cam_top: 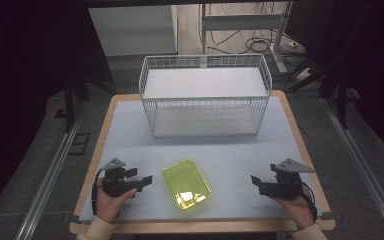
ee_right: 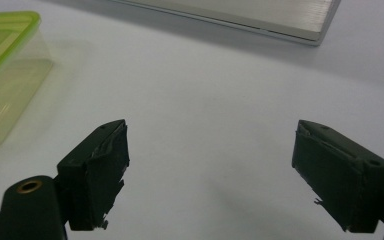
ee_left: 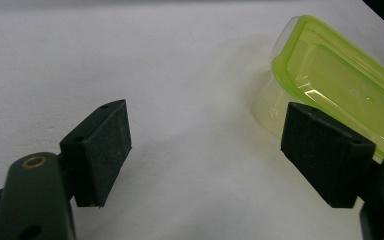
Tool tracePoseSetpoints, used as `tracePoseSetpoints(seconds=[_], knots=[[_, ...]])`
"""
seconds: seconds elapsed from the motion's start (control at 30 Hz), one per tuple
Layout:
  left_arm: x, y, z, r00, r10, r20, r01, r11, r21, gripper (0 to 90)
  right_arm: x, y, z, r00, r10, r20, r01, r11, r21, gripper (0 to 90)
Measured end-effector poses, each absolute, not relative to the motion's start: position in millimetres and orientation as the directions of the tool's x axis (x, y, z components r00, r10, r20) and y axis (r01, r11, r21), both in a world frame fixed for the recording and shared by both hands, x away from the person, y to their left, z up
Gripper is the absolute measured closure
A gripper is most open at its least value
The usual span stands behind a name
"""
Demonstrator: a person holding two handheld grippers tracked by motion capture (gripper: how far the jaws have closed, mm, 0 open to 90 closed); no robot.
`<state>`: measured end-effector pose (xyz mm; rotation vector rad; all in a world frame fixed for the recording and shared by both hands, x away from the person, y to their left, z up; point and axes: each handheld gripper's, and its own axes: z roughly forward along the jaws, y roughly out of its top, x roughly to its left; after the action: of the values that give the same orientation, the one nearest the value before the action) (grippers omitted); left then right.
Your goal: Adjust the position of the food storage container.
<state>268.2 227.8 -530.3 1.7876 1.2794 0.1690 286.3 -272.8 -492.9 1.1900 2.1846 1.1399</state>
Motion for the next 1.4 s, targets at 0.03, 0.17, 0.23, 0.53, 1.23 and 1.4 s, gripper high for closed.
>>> tracePoseSetpoints(seconds=[0.03, 0.17, 0.23, 0.53, 1.23, 1.4], knots=[[268.1, 227.8, -530.2, 0.455, 0.811, -0.368, 0.688, -0.057, 0.724, 19.7, 286.2, -272.4, -492.9, -0.56, 0.828, 0.028, 0.496, 0.308, 0.812, 15.9], [267.1, 227.6, -529.2, 0.458, 0.81, -0.365, 0.684, -0.059, 0.727, 19.8, 285.0, -271.5, -492.4, -0.561, 0.828, 0.017, 0.487, 0.313, 0.815, 16.4], [266.1, 227.0, -528.0, 0.463, 0.808, -0.365, 0.68, -0.06, 0.731, 19.9, 283.7, -272.2, -492.0, -0.56, 0.828, 0.02, 0.486, 0.309, 0.817, 19.2], [264.4, 226.5, -526.3, 0.472, 0.812, -0.345, 0.676, -0.082, 0.732, 20.0, 283.5, -273.9, -491.5, -0.554, 0.832, 0.025, 0.489, 0.301, 0.819, 20.8], [251.3, 222.8, -514.1, 0.564, 0.747, -0.352, 0.669, -0.163, 0.725, 77.1, 284.5, -272.6, -489.9, -0.577, 0.815, 0.059, 0.51, 0.303, 0.805, 34.7], [236.9, 206.1, -510.7, 0.628, 0.702, -0.337, 0.663, -0.256, 0.704, 89.4, 285.6, -275.2, -490.4, -0.568, 0.821, 0.066, 0.516, 0.292, 0.805, 32.8]])
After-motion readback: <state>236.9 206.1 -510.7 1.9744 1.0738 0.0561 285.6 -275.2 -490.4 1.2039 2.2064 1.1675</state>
